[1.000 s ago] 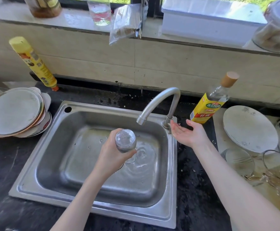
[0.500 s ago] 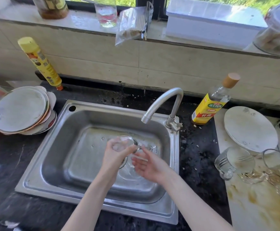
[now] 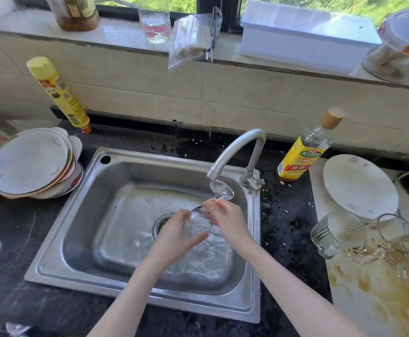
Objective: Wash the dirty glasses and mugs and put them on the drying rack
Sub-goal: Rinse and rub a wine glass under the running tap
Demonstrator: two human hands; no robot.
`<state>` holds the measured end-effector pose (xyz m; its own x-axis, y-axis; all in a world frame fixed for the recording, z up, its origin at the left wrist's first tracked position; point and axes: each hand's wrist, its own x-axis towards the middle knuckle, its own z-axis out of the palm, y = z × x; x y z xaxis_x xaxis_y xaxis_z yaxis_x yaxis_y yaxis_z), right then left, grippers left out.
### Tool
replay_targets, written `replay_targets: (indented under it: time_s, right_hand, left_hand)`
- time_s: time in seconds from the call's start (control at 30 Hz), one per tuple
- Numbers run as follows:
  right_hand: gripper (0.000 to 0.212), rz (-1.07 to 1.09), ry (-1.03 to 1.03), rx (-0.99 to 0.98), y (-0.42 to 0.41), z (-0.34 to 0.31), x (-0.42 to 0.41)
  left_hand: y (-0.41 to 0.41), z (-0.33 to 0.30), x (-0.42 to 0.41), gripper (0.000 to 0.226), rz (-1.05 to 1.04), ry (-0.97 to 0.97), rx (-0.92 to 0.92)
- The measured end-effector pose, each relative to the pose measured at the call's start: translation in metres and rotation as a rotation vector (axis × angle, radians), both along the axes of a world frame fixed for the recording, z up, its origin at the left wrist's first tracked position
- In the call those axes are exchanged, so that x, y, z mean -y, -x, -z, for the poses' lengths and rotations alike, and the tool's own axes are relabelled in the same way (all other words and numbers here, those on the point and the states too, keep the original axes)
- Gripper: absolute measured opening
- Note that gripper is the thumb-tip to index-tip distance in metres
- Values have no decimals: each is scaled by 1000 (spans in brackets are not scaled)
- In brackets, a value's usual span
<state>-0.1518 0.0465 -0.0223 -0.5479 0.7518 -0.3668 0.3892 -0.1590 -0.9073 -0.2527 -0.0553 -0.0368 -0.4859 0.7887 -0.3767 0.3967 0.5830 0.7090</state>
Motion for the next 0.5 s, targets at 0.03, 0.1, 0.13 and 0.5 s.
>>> replay_targets:
  time_s: [0.03,0.1,0.13,0.5]
  right_hand:
    - [18,-26,-46,25,-1,1,2]
    - [22,-75,-127,69,-4,0,7]
    - [23,-95,-156,82,-5,-1,9]
    - [21,-118,-354,147,-2,-13,20]
  left_hand:
    - [-1,3,1,70,8,-10,-31]
    - [-1,9,5,70,29,-11,-103]
    - [-1,12,7,69,44,-13,-140]
    - [19,4,5,68,405,22,-410]
